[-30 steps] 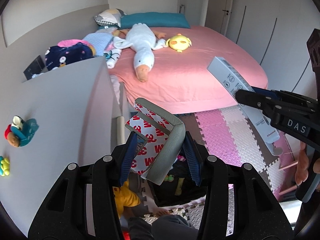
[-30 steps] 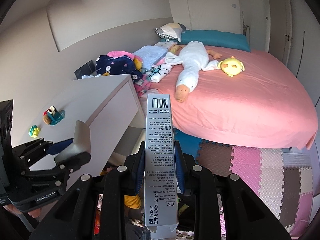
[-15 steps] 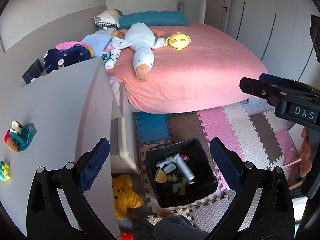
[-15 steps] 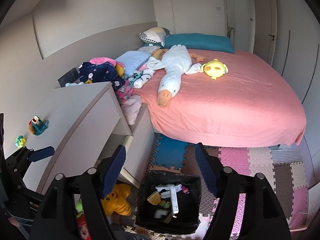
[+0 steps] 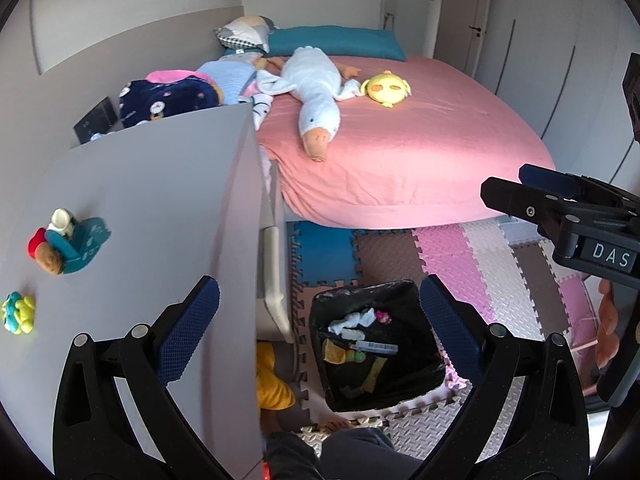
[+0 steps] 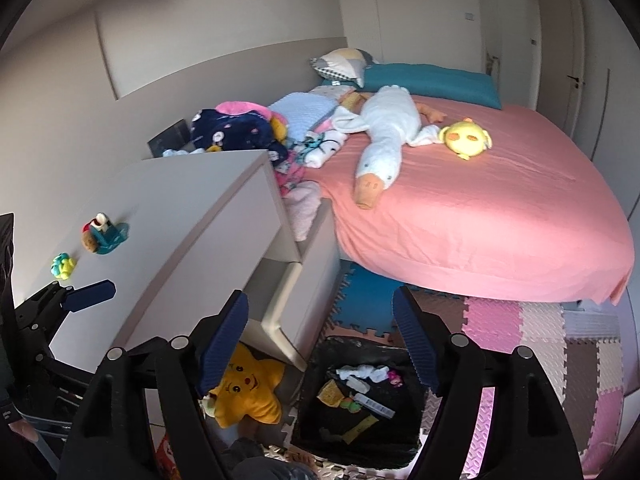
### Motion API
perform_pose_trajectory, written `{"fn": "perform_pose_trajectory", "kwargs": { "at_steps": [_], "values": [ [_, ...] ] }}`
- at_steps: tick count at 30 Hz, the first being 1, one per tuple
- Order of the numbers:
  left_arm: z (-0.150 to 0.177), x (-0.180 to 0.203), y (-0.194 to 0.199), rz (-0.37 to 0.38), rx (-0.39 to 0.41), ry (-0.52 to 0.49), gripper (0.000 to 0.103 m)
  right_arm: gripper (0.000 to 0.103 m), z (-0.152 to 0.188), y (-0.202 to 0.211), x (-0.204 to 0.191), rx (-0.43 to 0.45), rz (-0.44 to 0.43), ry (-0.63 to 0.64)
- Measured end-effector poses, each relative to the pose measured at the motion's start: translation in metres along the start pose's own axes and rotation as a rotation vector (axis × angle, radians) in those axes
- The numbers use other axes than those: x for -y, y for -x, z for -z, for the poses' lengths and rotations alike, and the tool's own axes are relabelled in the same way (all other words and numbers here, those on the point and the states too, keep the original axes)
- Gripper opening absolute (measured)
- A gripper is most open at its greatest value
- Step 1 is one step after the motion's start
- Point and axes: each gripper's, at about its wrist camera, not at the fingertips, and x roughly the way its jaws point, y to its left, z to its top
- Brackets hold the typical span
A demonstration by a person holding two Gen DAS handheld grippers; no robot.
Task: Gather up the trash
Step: 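Move both open tools back over the desk toys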
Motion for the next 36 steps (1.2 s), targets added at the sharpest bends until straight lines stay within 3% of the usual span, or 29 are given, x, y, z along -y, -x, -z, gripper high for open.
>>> {"fn": "perform_pose_trajectory", "kwargs": {
  "at_steps": [36],
  "values": [
    [0.068, -0.201, 0.037, -0.287, -0.016, 0.313, 0.097, 0.079, -0.023, -0.081, -0.206, -0.089, -0.252, 0.269]
  ]
}}
